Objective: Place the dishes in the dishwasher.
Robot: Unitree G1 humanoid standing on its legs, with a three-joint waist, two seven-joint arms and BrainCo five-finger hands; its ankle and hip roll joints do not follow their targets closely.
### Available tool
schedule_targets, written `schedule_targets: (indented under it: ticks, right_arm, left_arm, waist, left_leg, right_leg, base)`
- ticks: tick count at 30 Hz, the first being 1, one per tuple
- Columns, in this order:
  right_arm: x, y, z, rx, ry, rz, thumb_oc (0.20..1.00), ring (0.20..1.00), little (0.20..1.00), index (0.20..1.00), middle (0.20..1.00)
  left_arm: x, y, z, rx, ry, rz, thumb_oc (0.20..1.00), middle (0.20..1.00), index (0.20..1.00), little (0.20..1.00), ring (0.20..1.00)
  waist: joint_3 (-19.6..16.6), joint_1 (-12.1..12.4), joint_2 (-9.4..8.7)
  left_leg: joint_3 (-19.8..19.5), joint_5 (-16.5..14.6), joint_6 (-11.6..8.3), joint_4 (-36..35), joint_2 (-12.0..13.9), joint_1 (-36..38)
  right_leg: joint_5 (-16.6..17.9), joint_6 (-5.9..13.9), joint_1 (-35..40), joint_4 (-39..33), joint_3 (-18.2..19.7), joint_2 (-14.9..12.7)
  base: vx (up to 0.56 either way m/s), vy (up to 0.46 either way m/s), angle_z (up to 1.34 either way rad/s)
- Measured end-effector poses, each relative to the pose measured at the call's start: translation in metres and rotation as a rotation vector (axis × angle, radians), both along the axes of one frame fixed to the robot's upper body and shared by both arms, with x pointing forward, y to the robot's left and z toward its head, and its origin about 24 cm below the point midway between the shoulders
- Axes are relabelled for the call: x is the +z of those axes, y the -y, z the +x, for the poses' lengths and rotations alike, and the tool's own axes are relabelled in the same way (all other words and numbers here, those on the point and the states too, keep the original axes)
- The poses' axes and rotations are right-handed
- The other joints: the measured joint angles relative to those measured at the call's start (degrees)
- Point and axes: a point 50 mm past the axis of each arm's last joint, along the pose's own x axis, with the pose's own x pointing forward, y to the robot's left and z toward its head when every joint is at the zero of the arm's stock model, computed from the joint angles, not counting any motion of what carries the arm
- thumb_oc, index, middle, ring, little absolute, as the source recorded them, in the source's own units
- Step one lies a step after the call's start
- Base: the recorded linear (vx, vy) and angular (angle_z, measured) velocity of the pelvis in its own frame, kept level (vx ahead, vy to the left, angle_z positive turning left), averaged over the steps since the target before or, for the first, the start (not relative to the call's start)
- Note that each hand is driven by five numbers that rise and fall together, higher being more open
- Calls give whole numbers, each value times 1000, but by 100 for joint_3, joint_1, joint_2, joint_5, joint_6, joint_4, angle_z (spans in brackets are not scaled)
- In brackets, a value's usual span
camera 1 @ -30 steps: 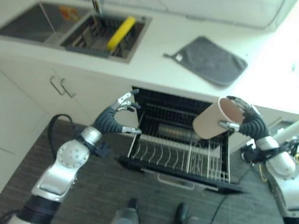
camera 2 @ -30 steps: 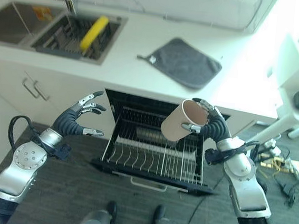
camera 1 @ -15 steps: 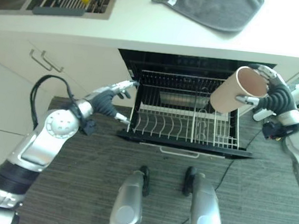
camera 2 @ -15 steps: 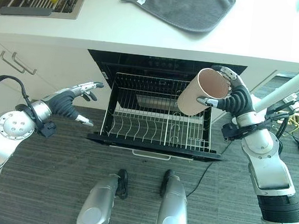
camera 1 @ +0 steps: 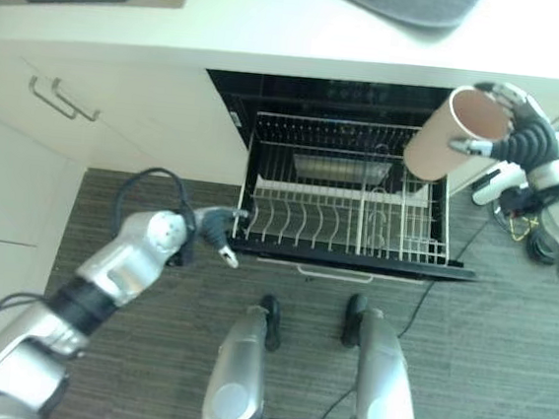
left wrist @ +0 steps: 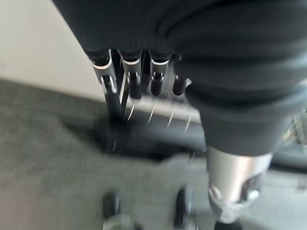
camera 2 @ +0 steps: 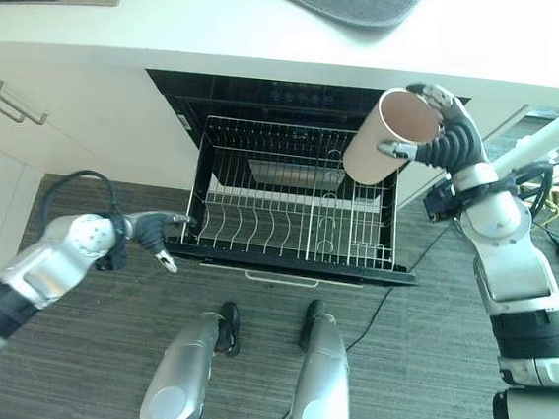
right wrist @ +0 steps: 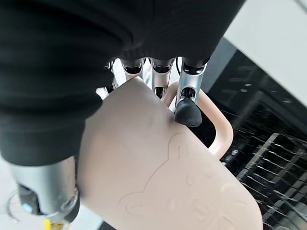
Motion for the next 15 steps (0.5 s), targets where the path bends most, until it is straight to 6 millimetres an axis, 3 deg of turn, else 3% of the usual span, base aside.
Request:
schedule_targets:
  ticks: [3,8,15]
  right_arm:
    - [18,-8,2,33,36,-18,200,200,200,200,200]
    - [14,-12,5,56,0,-42,200,200,200,200,200]
    - [-1,1,14,8,-98,-68,200,200,200,200,200]
  left_arm:
    - [-11,-4,3,13,-38,93,1000,1000,1000,1000,1000]
    - [-7,-2,4,1,-54,206,1000,1000,1000,1000,1000]
    - [-2,4,-4,-29,-156,367,1000,1000,1000,1000,1000]
  waist:
    - [28,-181,-52]
    - [32,-202,-56]
    - [52,-199,-40]
  left_leg:
    - [33,-28,41,53,-1,-5]
    - [87,-41,41,86,-1,-118]
    - [134,-49,57,65,-15,-204]
  right_leg:
    - [4,8,-30,28,48,4]
    - [33,17,-171,29,127,11]
    - [68,21,-290,29,145,6]
  base:
    - [-34,36,-14]
    - [-61,37,-6]
    - [-40,20,-2]
